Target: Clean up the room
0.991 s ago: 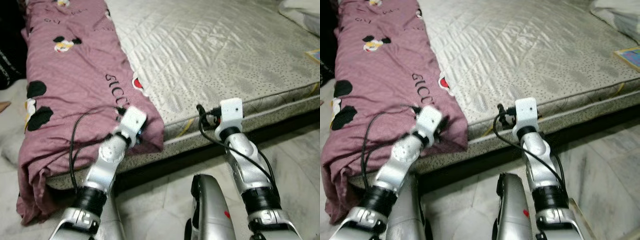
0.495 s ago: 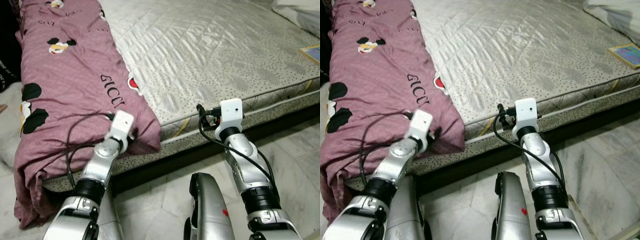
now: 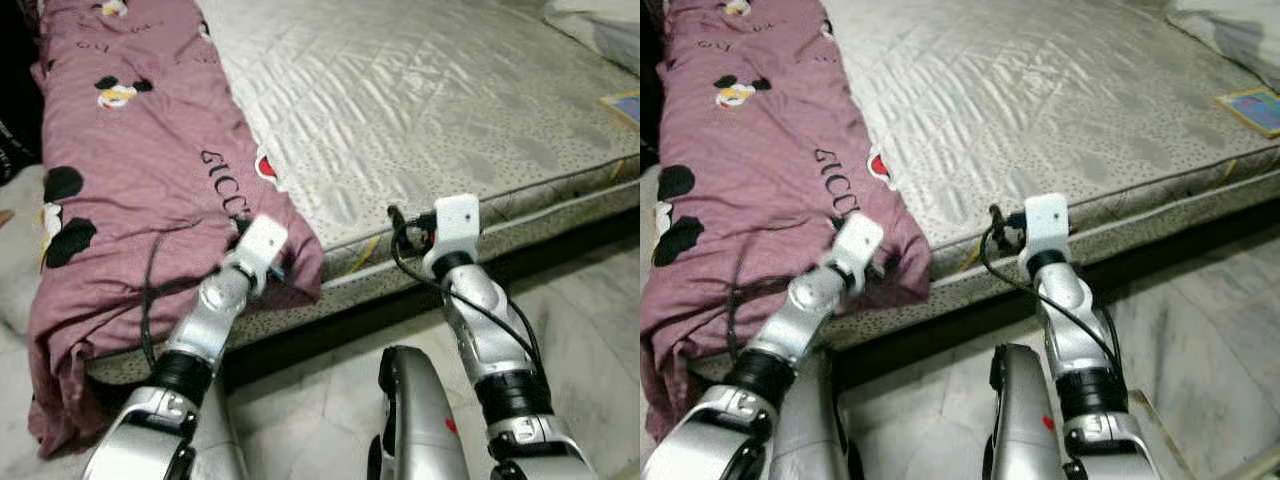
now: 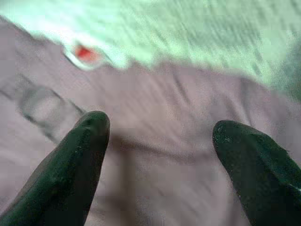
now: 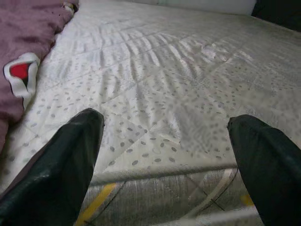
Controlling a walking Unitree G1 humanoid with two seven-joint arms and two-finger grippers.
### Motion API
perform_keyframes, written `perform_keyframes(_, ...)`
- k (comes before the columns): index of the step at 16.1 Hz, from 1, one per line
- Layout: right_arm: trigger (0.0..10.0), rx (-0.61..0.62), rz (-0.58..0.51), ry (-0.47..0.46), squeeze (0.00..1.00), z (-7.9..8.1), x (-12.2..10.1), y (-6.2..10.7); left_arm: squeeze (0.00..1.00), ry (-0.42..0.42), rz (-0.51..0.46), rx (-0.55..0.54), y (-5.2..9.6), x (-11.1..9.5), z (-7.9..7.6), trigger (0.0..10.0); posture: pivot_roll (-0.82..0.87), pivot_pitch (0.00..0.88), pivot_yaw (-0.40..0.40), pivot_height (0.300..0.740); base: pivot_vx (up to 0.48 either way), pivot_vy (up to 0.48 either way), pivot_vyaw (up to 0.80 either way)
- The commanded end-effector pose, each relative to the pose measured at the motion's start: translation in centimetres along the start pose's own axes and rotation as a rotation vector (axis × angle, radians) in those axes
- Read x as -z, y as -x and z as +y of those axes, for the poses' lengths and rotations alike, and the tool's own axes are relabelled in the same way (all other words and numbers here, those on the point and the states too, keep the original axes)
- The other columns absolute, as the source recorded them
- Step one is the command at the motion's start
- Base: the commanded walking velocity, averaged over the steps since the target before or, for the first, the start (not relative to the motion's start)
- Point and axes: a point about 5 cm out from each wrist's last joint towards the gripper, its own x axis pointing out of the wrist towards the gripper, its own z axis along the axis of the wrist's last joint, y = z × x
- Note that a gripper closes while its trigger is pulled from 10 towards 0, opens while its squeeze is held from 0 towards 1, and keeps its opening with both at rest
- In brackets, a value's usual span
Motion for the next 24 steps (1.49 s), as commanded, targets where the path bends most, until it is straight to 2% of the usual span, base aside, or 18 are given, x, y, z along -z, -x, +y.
perform_keyframes(1,10.0,0.0,-0.007,-0.006,0.0,0.1,-0.2,-0.3,1.0,-0.061,-0.111,-0.042,0.6,-1.5,0.5,10.0,0.01,0.026,-0.013,0.499,0.0,0.0,0.0)
perform_keyframes(4,10.0,-0.01,-0.017,-0.016,0.0,0.6,-0.3,-0.7,1.0,-0.091,-0.25,-0.099,1.9,-3.3,1.1,10.0,0.03,0.0,-0.015,0.499,0.0,0.0,0.0)
perform_keyframes(6,10.0,-0.021,-0.034,-0.034,0.0,1.2,-0.7,-1.1,1.0,0.046,-0.319,-0.197,3.2,-4.1,2.1,10.0,0.04,0.0,-0.01,0.499,0.0,0.0,0.0)
perform_keyframes(7,10.0,-0.025,-0.047,-0.05,0.0,1.5,-1.0,-1.3,1.0,0.136,-0.329,-0.289,4.7,-3.6,2.9,10.0,0.05,0.0,-0.008,0.499,0.0,0.0,0.0)
perform_keyframes(10,10.0,-0.027,-0.056,-0.071,0.0,1.9,-1.1,-1.7,1.0,0.176,-0.334,-0.387,6.5,-2.7,3.7,10.0,0.07,0.0,-0.007,0.499,0.0,0.0,0.0)
perform_keyframes(12,10.0,-0.035,-0.087,-0.119,0.0,2.9,-1.7,-2.4,1.0,0.152,-0.316,-0.492,9.4,-0.7,4.7,10.0,0.1,0.0,-0.019,0.499,0.0,0.0,0.0)
perform_keyframes(13,10.0,-0.045,-0.108,-0.138,0.0,3.3,-2.1,-2.7,1.0,0.19,-0.298,-0.539,9.9,-0.1,5.2,10.0,0.11,0.0,-0.024,0.503,0.0,0.0,0.0)
perform_keyframes(15,10.0,-0.055,-0.122,-0.149,0.0,3.6,-2.6,-3.1,1.0,0.253,-0.276,-0.591,9.9,0.5,5.8,10.0,0.11,0.0,-0.026,0.512,0.0,0.0,0.0)
perform_keyframes(16,10.0,-0.069,-0.144,-0.158,0.0,4.0,-3.4,-3.6,1.0,0.302,-0.254,-0.658,9.7,0.6,6.7,10.0,0.12,0.0,-0.029,0.522,0.0,0.0,0.0)
perform_keyframes(17,10.0,-0.073,-0.156,-0.161,0.0,4.2,-3.8,-3.8,0.77,0.306,-0.254,-0.669,9.6,0.5,6.9,10.0,0.12,0.0,-0.029,0.526,0.0,0.0,0.0)
perform_keyframes(18,10.0,-0.073,-0.156,-0.161,0.0,4.2,-3.8,-3.8,0.77,0.306,-0.254,-0.669,9.6,0.5,6.9,10.0,0.12,0.0,-0.029,0.526,0.0,0.0,0.0)
perform_keyframes(19,10.0,-0.075,-0.162,-0.162,0.0,4.3,-4.0,-3.9,0.0,0.304,-0.255,-0.671,9.4,0.3,7.0,10.0,0.11,0.0,-0.028,0.531,0.0,0.0,0.0)
perform_keyframes(21,10.0,-0.074,-0.167,-0.166,0.0,4.6,-3.9,-3.9,0.0,0.31,-0.253,-0.643,8.9,0.1,6.4,10.0,0.11,0.0,-0.028,0.559,0.0,0.0,0.0)
perform_keyframes(24,10.0,-0.064,-0.157,-0.16,0.0,4.5,-3.5,-4.0,0.0,0.343,-0.241,-0.662,8.6,0.3,6.7,10.0,0.1,0.0,-0.02,0.597,0.0,0.0,0.0)
